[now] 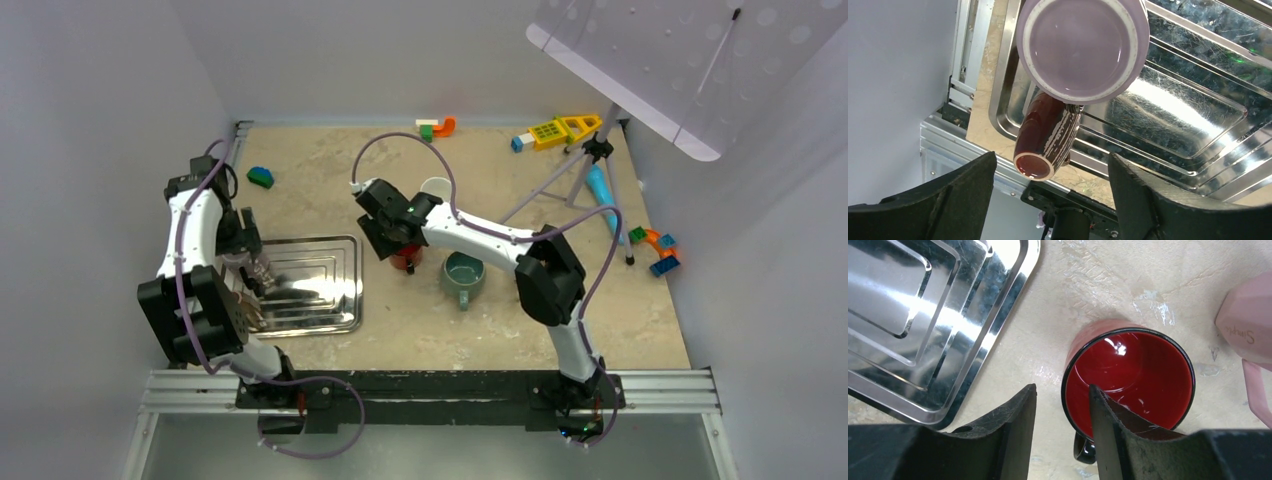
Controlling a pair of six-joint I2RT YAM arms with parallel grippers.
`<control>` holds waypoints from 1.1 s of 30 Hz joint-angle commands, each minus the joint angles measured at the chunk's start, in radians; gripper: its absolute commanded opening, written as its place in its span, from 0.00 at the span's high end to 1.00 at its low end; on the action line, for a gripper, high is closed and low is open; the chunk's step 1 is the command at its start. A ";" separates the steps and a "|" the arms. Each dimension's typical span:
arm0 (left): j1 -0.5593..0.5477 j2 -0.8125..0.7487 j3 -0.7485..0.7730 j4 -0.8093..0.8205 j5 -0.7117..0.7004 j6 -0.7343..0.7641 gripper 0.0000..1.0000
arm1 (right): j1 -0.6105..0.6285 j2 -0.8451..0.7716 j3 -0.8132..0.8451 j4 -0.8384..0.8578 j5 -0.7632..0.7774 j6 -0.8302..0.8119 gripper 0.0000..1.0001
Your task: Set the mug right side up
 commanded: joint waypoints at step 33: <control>0.102 0.205 -0.058 0.260 0.079 0.019 0.90 | 0.006 -0.191 -0.095 -0.014 0.033 -0.008 0.53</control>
